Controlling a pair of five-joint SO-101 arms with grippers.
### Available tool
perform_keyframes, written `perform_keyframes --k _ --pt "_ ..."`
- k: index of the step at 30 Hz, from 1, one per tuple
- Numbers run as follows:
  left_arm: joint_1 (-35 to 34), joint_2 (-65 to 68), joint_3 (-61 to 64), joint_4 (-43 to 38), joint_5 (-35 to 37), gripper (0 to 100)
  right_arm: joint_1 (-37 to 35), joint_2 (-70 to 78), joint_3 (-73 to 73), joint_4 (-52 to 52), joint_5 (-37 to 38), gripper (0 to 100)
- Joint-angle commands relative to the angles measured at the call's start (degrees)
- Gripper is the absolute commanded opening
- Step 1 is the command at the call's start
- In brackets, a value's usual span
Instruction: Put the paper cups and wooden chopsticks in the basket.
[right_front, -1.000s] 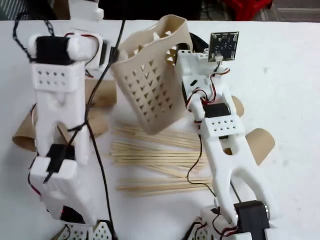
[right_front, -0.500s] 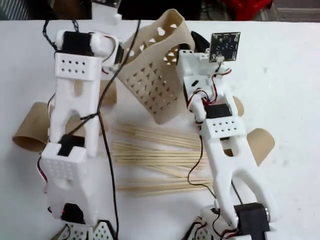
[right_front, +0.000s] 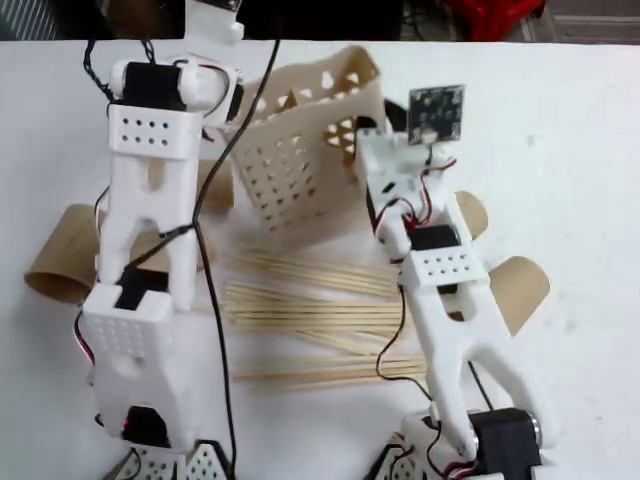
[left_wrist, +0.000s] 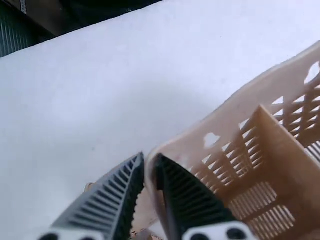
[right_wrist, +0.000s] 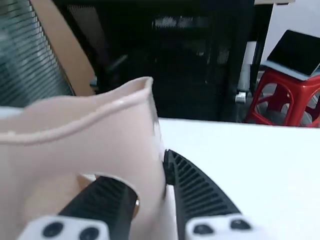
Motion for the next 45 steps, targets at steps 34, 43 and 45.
perform_keyframes --k 34,43,45 --pt "0.4 -0.4 11.34 -17.93 3.6 3 0.04 -12.62 3.52 28.44 17.32 24.9" --pt "-0.4 -0.66 7.12 -16.0 3.43 16 0.4 -16.13 -4.13 33.36 17.85 35.5" --pt "-1.45 -0.84 4.57 -14.24 3.43 16 0.13 -16.66 -4.84 35.12 17.85 34.6"
